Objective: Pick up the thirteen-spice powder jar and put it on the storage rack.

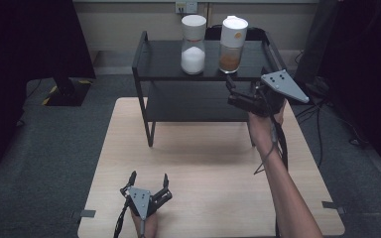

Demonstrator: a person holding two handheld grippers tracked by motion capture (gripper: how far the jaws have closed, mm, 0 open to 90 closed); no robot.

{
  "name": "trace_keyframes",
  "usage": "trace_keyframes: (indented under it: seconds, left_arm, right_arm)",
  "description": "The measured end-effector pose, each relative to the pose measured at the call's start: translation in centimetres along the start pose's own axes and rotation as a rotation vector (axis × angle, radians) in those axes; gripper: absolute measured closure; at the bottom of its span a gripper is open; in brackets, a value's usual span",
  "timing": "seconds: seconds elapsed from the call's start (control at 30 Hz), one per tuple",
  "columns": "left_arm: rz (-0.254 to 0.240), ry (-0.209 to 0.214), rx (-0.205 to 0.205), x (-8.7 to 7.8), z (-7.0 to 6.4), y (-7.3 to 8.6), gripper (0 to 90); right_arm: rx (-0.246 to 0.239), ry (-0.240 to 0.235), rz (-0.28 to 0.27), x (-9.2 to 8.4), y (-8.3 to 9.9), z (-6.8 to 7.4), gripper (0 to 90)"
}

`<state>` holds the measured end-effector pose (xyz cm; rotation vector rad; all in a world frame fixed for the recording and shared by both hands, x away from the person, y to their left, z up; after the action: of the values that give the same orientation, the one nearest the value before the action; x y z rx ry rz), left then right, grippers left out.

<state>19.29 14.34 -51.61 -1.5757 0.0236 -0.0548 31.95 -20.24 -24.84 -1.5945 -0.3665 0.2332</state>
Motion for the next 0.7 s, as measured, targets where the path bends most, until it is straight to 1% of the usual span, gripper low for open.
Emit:
trace_keyframes:
  seconds: [0.23,0.43,0.5,0.6,0.7]
  left_arm:
    - [0.000,0.004,0.000,0.0,0.0,0.0,0.0]
    - [0.000,0.004,0.000,0.0,0.1,0.0,0.0]
    - [0.000,0.004,0.000,0.0,0.1,0.0,0.0]
    - [0.000,0.004,0.000,0.0,0.1,0.0,0.0]
    - [0.000,0.004,0.000,0.0,0.1,0.0,0.0]
  right_arm:
    - [-0.005,0.009,-0.009,-2.0,1.8,0.3,0.0]
    - [-0.012,0.025,-0.021,-3.9,4.0,0.5,0.0]
    - [-0.021,0.026,-0.019,-4.4,4.8,0.6,0.0]
    - [-0.012,0.020,-0.019,-5.0,6.0,0.5,0.0]
    - [-0.021,0.025,-0.014,-5.8,7.0,0.5,0.0]
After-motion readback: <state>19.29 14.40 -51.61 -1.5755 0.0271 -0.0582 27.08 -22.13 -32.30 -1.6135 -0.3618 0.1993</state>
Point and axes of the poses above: each handheld gripper's, and its own axes: x roughly forward along the jaws, y roughly out of its underside, z roughly to its left, the point moved 4 cm from there along x, roughly forward along the jaws, and after that the axes turned 2 degrees about -y, right-handed, at the moved point
